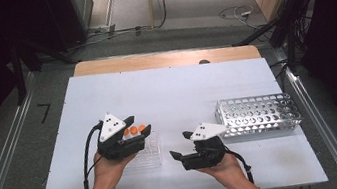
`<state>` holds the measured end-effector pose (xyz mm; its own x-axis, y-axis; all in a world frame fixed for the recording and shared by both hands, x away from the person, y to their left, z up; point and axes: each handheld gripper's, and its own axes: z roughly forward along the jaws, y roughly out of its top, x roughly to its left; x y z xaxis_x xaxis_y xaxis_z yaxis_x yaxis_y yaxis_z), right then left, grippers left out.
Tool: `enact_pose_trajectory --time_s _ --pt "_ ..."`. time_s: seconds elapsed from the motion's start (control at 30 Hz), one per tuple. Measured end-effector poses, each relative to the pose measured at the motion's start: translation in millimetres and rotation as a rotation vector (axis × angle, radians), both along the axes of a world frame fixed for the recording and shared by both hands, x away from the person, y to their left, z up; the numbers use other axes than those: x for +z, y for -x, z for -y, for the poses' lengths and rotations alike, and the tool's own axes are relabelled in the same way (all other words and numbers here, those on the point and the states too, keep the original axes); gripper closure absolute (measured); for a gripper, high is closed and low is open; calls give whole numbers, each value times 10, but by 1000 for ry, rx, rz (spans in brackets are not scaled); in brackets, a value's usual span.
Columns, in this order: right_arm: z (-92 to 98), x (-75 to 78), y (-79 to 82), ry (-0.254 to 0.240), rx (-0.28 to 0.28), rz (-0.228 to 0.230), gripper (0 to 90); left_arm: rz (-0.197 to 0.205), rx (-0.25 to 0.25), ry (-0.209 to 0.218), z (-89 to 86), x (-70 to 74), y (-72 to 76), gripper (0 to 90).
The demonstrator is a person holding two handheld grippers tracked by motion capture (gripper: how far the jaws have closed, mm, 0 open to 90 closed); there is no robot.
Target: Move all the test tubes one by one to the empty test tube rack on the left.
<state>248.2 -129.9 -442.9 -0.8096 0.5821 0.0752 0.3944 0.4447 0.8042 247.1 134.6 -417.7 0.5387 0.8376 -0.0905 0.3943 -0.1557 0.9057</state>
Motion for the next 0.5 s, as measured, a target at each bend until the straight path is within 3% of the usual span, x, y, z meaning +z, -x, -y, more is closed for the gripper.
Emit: enact_pose_trajectory --time_s 0.17,0.5 --pt "87 12 -47 -10 -33 10 247 -2 9 4 -9 8 16 291" --pt "337 57 -131 -39 -121 22 224 7 23 17 -62 42 64 269"
